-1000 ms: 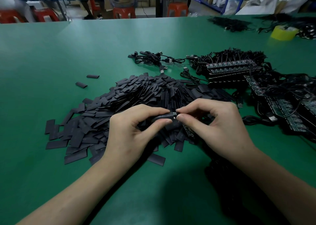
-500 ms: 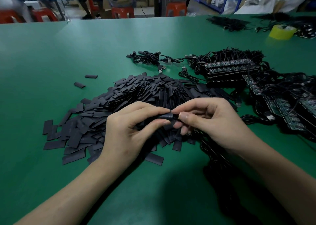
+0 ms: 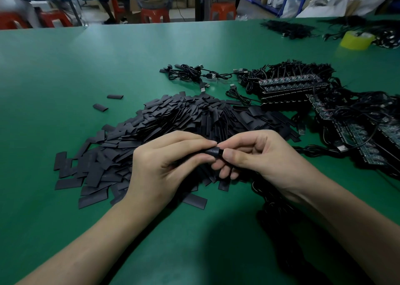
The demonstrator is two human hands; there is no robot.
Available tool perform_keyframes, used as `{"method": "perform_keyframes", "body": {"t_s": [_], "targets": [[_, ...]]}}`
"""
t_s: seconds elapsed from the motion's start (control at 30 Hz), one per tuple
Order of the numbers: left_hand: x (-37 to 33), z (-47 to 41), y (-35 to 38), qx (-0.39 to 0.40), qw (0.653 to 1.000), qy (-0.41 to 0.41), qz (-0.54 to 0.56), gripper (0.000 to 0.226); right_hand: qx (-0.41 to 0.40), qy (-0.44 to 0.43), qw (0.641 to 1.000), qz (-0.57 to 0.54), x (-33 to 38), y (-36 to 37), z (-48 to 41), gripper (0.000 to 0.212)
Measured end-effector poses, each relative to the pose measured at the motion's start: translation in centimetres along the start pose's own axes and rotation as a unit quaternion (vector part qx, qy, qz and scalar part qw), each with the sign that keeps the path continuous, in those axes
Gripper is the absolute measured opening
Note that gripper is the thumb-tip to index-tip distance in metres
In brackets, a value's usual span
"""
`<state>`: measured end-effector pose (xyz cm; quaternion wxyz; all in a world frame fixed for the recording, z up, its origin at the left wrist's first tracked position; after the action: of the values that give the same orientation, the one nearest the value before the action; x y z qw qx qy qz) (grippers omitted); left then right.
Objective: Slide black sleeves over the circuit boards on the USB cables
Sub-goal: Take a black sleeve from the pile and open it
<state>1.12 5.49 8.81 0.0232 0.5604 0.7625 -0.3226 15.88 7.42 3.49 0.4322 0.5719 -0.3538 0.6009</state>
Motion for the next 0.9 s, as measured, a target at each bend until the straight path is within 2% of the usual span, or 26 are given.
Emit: {"method": "perform_keyframes", "body": {"t_s": [0.2,0.3,0.37,0.43,0.5,0.57,0.67,0.73,0.9], "targets": [[0.2,0.1,0.1,0.004,1.0,-0.004,0.003,0.015,-0.008,0.0,1.0,-0.005,0.0,0.0,0.0,0.013],[0.7,0.1,0.2,0.0,0.999,-0.032,0.009,0.015,-0.021,-0.014,1.0,0.006,0.1,-0.2,0.0,0.012],[1.1,0.0,0.1,-0.016,0.998,-0.065,0.0,0.021,-0.048,-0.041,0.997,0.035,0.6,-0.6,0.0,0.007],[1.7,0.2,-0.2,-0.036,0.993,-0.109,0.007,0.034,-0.088,-0.076,0.99,0.082,1.2,-1.2,0.4,0.011],[2.6,0.7,-0.4,-0.058,0.984,-0.163,0.045,0.04,-0.134,-0.122,0.97,0.161,2.1,-1.5,1.1,0.012],[3.5,1.2,-0.2,-0.069,0.973,-0.203,0.082,0.039,-0.177,-0.181,0.934,0.252,3.3,-1.3,2.0,0.011],[4.1,1.6,0.7,-0.061,0.96,-0.23,0.148,0.044,-0.208,-0.239,0.895,0.315,4.4,-0.5,2.7,0.01],[4.1,1.6,1.0,-0.053,0.958,-0.227,0.168,0.048,-0.208,-0.244,0.894,0.312,4.4,-0.5,2.7,0.011],[3.8,1.2,1.4,-0.029,0.964,-0.196,0.178,0.056,-0.164,-0.204,0.931,0.253,3.5,-0.7,2.0,0.018]]}}
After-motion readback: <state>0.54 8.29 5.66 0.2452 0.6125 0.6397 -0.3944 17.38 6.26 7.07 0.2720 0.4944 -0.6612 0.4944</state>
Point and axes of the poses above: each hand's wrist, its own z-axis away from the middle knuckle, its own y-axis out of the palm, x = y × z, the point moved 10 cm from there along -z, towards the middle knuckle, and after that the axes turned 6 degrees about y, right-handed, at the moved point
